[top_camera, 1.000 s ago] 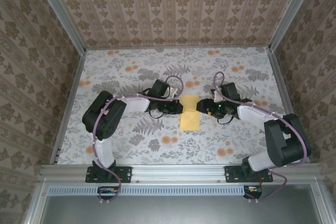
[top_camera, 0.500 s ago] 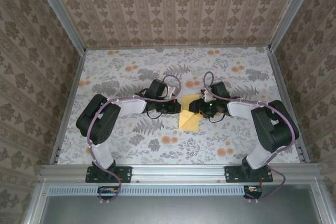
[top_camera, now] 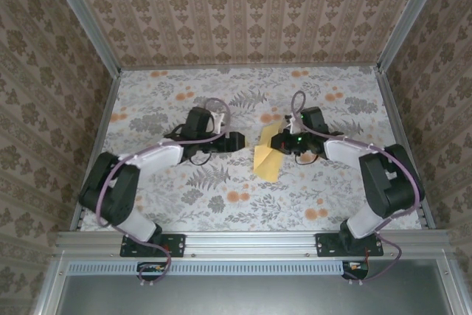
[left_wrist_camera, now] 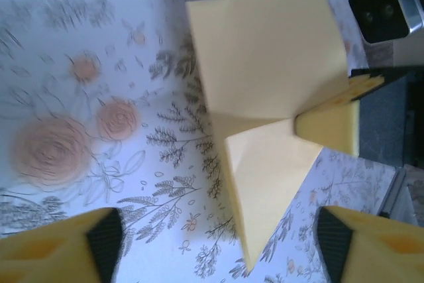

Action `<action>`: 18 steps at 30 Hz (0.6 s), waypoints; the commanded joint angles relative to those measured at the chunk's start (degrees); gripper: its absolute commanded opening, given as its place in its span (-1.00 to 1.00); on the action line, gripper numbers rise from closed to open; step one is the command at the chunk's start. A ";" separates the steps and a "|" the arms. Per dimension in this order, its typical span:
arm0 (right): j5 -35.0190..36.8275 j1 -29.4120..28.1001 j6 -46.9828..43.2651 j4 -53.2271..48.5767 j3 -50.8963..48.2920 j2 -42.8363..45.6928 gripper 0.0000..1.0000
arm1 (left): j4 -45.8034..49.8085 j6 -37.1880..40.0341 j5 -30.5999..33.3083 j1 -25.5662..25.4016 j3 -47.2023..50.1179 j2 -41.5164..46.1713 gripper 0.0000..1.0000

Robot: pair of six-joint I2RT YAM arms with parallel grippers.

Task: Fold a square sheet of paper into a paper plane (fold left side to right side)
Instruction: Turn over the paper at the center of the table.

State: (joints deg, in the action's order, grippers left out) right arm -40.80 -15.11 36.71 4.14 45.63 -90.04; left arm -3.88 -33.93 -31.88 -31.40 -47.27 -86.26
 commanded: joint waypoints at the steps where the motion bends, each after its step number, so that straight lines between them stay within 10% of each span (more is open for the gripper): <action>1: -6.99 2.42 -1.65 5.66 3.24 5.96 -0.91 | -5.42 -4.67 -0.70 2.54 2.84 7.44 0.95; 18: -19.89 -1.39 1.22 11.11 20.39 9.50 -0.87 | -35.60 -21.24 -15.68 1.72 -0.25 10.23 0.99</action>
State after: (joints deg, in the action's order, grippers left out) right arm -57.14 -15.40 36.49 12.99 63.90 -81.03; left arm -32.95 -52.10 -43.88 -28.95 -44.97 -74.85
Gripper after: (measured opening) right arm 0.067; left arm 0.995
